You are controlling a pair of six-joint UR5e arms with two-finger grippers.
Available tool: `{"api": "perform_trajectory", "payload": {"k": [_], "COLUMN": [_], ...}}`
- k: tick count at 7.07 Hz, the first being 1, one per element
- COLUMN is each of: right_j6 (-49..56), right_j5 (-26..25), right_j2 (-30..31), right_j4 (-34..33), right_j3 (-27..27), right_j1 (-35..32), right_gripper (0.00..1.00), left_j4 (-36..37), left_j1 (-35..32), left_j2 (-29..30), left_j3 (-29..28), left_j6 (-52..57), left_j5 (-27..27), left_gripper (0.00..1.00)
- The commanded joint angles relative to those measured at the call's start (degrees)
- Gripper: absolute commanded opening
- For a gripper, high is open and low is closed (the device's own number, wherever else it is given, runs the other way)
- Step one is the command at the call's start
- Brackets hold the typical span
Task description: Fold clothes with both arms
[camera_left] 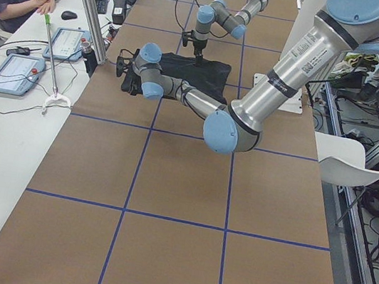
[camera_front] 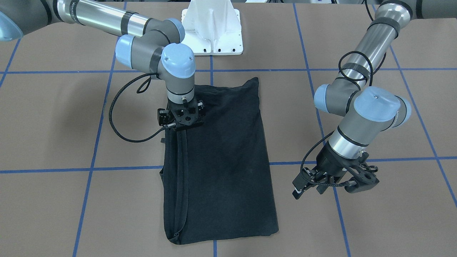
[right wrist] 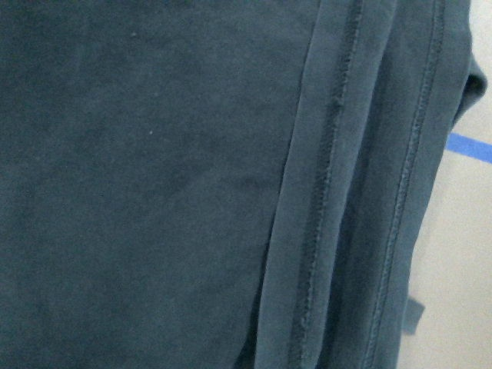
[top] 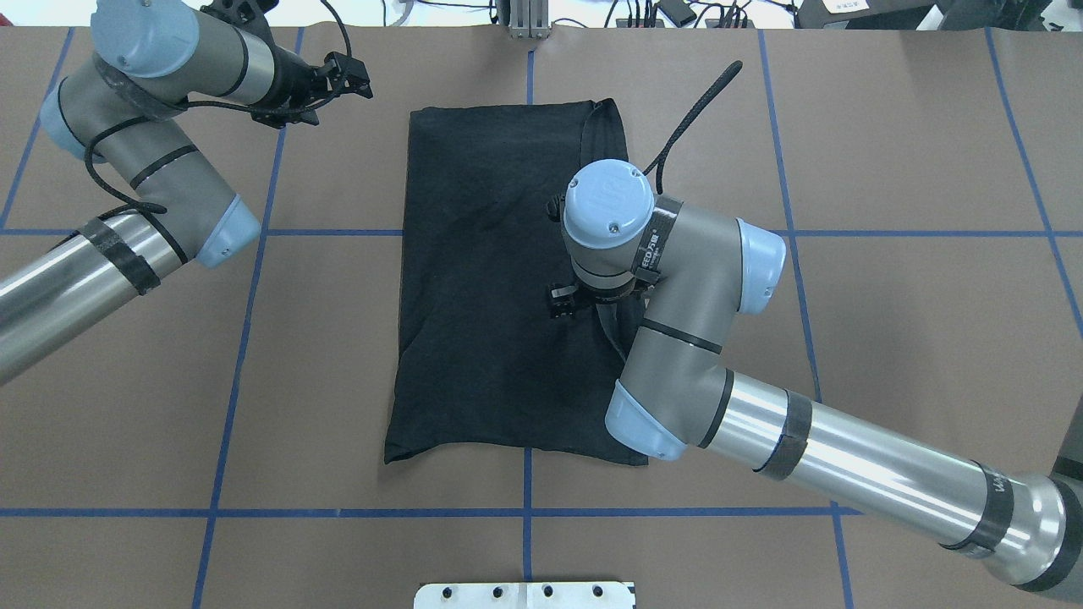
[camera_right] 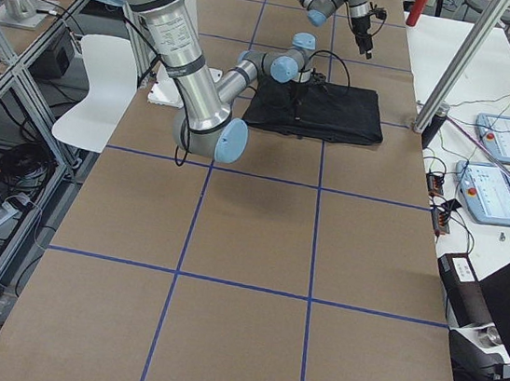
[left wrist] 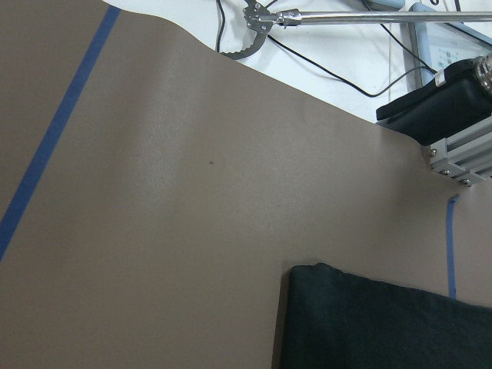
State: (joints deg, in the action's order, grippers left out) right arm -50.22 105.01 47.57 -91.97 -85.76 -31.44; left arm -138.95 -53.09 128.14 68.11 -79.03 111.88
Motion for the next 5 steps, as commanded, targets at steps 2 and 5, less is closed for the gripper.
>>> {"api": "perform_trajectory", "payload": {"k": [2, 5], "right_j6": [0.03, -0.05], "right_j5": [0.37, 0.63], "right_j2": [0.42, 0.33], "right_j4": [-0.22, -1.02], "right_j3": [2.0, 2.0], "right_j1": [-1.17, 0.23], "right_gripper": [1.0, 1.0], "left_j4": [0.08, -0.1], "left_j1": [0.0, 0.0], "left_j2": [0.17, 0.0], "left_j3": [0.18, 0.18], "left_j6": [-0.15, -0.24], "left_j5": [0.0, 0.0], "left_gripper": [1.0, 1.0]}}
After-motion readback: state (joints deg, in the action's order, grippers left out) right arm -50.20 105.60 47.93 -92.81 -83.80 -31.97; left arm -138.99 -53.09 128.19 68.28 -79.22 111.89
